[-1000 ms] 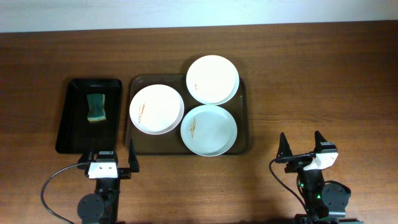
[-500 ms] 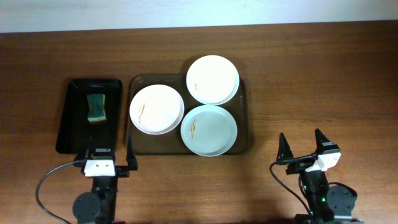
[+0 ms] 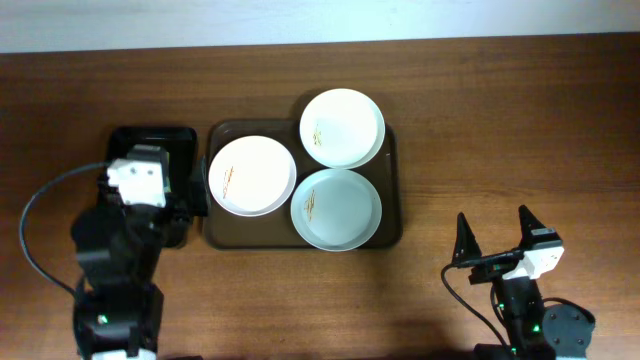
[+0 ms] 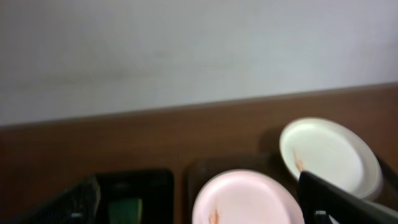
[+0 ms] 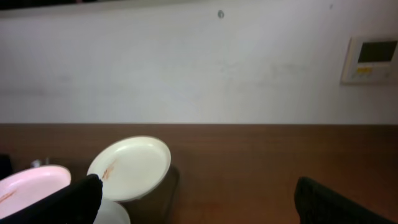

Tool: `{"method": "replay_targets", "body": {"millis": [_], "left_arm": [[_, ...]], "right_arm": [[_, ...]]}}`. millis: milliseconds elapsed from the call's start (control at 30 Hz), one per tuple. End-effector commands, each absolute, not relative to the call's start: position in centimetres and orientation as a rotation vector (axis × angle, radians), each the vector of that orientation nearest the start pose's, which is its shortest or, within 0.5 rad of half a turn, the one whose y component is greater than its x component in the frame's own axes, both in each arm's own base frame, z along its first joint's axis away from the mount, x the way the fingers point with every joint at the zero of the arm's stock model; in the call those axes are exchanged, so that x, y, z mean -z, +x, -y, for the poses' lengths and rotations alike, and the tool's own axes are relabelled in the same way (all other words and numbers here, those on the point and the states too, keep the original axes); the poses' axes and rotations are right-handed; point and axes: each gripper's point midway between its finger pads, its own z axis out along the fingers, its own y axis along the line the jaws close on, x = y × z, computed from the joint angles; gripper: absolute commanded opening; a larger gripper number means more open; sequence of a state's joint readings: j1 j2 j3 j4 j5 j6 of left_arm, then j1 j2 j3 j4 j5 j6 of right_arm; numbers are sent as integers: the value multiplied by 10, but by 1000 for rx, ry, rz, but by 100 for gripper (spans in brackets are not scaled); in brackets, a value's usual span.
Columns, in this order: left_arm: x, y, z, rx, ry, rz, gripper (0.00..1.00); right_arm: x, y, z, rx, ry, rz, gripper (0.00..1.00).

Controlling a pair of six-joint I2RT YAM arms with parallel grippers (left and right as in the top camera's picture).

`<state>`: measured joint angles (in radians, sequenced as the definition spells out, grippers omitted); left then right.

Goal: Clean dirty plates on tray and stack at the side
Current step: 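Move left gripper to sponge and right gripper to pink plate rim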

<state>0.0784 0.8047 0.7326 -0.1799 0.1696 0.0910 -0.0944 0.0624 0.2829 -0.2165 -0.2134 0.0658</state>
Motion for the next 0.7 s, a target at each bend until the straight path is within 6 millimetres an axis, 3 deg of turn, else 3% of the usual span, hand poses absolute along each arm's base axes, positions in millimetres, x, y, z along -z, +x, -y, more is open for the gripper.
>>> {"method": "replay_targets", "body": {"millis": [0, 200, 400, 567, 667], "left_arm": [[-317, 342, 12, 79, 181, -1855, 99], [-318, 368, -13, 96, 107, -2072, 99], [-299, 383, -8, 220, 165, -2244, 99], [-307, 393, -11, 219, 222, -2359, 99], [-299, 392, -19, 210, 191, -2505, 99]], "right_arm": [[-266, 228, -19, -154, -66, -1575, 98], [-305, 247, -18, -168, -51, -1686, 98], [-317, 293, -22, -254, -39, -1975, 98], [-330, 330, -30, -359, -38, -2183, 98], [-328, 348, -32, -391, -20, -2313, 99]]}}
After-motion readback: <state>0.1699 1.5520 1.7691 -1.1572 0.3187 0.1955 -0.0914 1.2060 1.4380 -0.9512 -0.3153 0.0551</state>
